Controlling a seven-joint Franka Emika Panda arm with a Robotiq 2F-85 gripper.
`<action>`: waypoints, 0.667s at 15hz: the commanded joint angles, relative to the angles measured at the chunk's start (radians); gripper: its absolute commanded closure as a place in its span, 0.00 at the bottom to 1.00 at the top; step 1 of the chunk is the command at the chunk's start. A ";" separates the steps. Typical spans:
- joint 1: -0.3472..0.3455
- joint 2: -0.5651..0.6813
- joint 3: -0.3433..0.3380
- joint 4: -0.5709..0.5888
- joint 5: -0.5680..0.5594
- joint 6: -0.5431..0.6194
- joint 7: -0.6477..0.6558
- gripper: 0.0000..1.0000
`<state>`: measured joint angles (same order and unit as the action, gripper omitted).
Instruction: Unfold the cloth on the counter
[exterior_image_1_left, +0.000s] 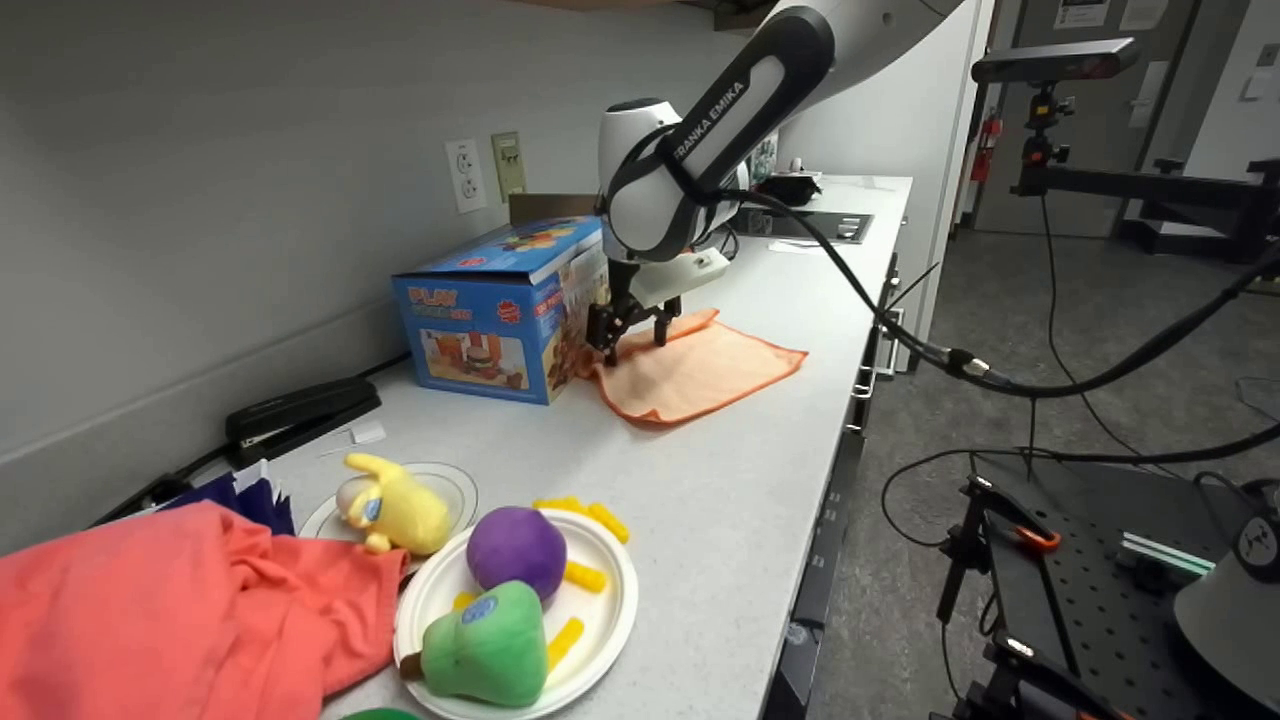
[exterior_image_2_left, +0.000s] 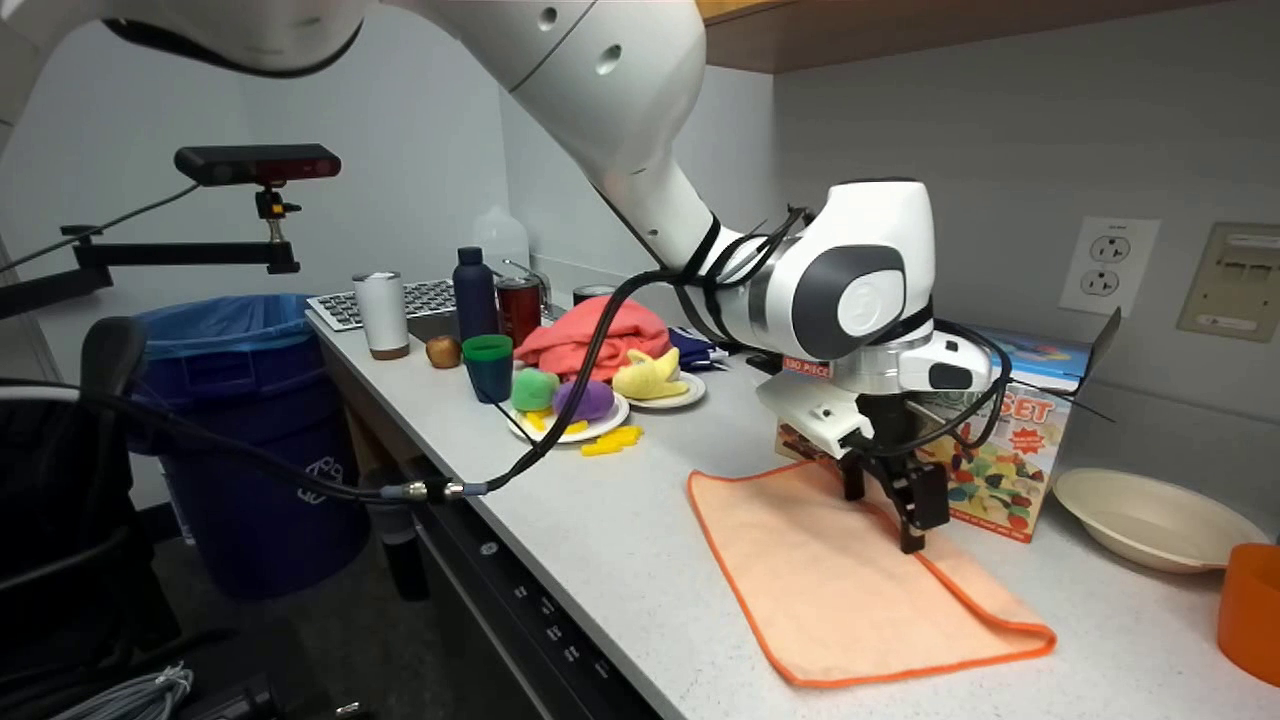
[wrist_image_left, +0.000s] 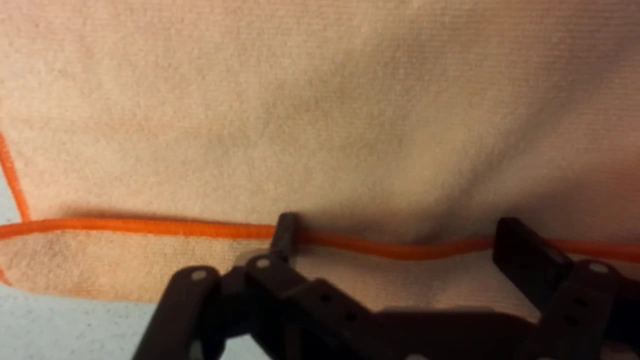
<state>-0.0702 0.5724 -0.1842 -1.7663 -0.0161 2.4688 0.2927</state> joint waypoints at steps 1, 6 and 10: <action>-0.013 -0.043 0.002 -0.039 0.000 -0.141 -0.027 0.00; -0.036 -0.122 0.015 -0.105 0.010 -0.331 -0.082 0.00; -0.041 -0.176 0.017 -0.171 0.007 -0.391 -0.126 0.00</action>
<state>-0.0918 0.4581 -0.1837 -1.8706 -0.0133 2.1060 0.2101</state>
